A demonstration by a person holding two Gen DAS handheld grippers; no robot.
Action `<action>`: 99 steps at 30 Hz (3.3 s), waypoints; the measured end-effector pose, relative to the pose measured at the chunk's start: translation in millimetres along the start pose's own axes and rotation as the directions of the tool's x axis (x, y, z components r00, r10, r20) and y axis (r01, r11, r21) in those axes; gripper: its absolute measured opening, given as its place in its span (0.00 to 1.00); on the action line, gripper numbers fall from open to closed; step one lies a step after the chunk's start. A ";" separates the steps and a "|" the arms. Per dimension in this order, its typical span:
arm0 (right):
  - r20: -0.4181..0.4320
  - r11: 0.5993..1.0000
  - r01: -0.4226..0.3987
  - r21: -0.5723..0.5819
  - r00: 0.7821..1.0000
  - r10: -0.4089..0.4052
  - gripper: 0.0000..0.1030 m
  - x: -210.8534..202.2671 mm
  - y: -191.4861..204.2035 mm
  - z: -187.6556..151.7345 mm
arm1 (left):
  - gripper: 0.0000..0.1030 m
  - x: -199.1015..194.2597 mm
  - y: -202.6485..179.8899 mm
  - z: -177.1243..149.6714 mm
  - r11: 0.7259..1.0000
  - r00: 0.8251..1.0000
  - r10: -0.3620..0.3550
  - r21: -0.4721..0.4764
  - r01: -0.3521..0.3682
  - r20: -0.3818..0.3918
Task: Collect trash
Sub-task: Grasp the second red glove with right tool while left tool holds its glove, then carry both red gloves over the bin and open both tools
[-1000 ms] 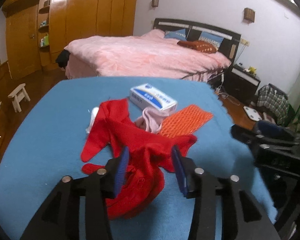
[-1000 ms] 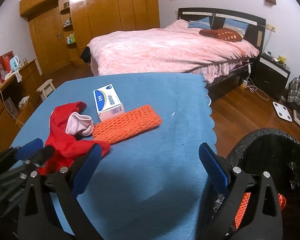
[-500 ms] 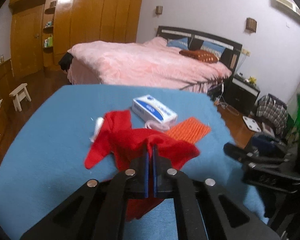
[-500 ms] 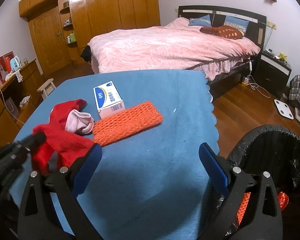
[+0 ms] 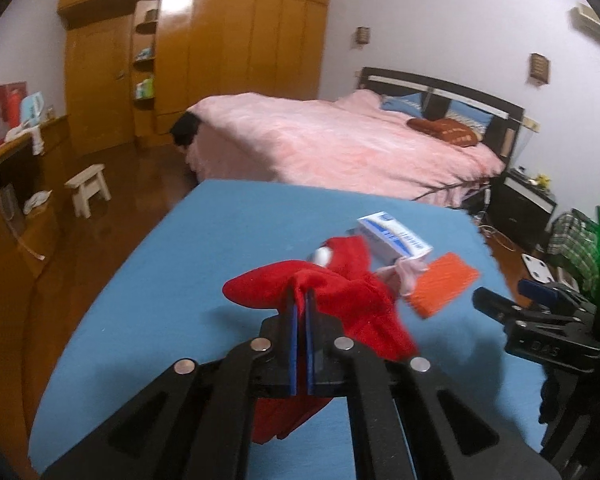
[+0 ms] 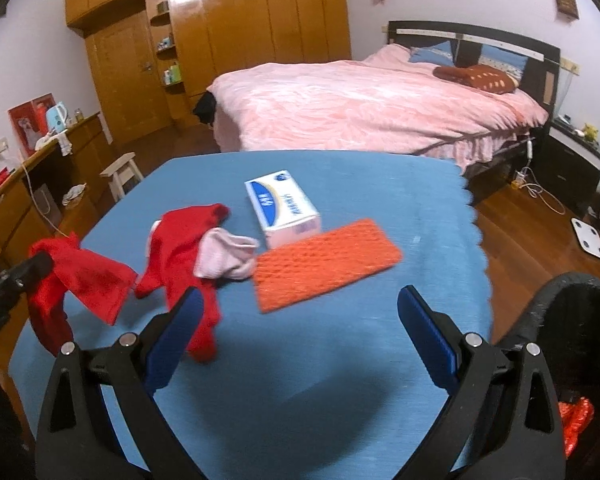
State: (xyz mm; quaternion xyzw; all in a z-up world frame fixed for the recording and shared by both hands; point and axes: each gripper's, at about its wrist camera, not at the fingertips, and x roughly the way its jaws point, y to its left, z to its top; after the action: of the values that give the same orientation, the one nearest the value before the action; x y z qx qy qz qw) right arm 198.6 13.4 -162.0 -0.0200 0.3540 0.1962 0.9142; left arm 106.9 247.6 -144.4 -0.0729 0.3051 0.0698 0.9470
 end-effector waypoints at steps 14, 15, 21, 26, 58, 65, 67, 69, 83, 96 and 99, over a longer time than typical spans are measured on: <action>-0.142 0.993 -0.098 -0.069 0.986 0.087 0.57 51.6 65.1 -9.1 | 0.03 13.4 39.4 -15.2 0.996 0.996 0.084 -0.040 -0.085 -0.031; -0.164 0.991 -0.117 -0.071 0.981 0.104 0.48 54.9 67.4 -11.1 | 0.03 13.4 41.0 -15.9 0.995 0.996 0.084 -0.044 -0.085 -0.033; -0.215 0.978 -0.187 -0.089 0.963 0.165 0.07 57.7 70.1 -19.6 | 0.03 12.0 43.0 -18.5 0.995 0.996 0.076 -0.058 -0.078 -0.038; -0.180 0.972 -0.222 -0.076 0.962 0.205 0.07 35.7 62.5 -13.5 | 0.03 9.0 38.1 -15.9 0.996 0.998 0.062 -0.058 -0.064 -0.033; 0.087 0.957 -0.283 -0.067 0.954 0.288 0.06 -120.9 -11.3 37.4 | 0.03 -55.2 -57.1 25.5 0.993 0.992 -0.108 0.046 0.106 0.059; 0.145 0.967 -0.252 -0.047 0.956 0.256 0.06 -153.2 -39.7 42.2 | 0.03 -67.7 -80.2 32.3 0.985 0.984 -0.161 0.068 0.156 0.072; 0.157 0.971 -0.234 -0.038 0.959 0.237 0.06 -161.4 -48.8 40.4 | 0.03 -70.2 -89.1 32.5 0.982 0.981 -0.181 0.076 0.176 0.071; 0.170 0.976 -0.216 -0.028 0.961 0.218 0.06 -169.9 -57.8 38.5 | 0.03 -72.5 -102.2 31.3 0.976 0.977 -0.205 0.091 0.198 0.067; 0.212 0.996 -0.041 0.073 0.977 0.025 0.06 -222.2 -135.0 13.0 | 0.03 -79.8 -199.9 4.3 0.907 0.925 -0.380 0.193 0.373 -0.003; 0.200 0.971 0.122 0.204 0.966 -0.163 0.06 -257.6 -205.1 -25.2 | 0.03 -71.7 -294.1 5.5 0.812 0.852 -0.522 0.282 0.511 -0.041; 0.193 0.962 0.149 0.227 0.962 -0.194 0.06 -263.2 -219.7 -35.0 | 0.03 -69.6 -312.2 6.7 0.793 0.837 -0.544 0.292 0.535 -0.055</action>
State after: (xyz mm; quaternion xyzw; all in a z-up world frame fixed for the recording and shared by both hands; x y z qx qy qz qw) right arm 81.2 -286.0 -38.3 0.0674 0.2697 0.0783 0.9574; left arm 110.0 -63.1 -68.3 -0.0132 0.2634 -0.2482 0.9321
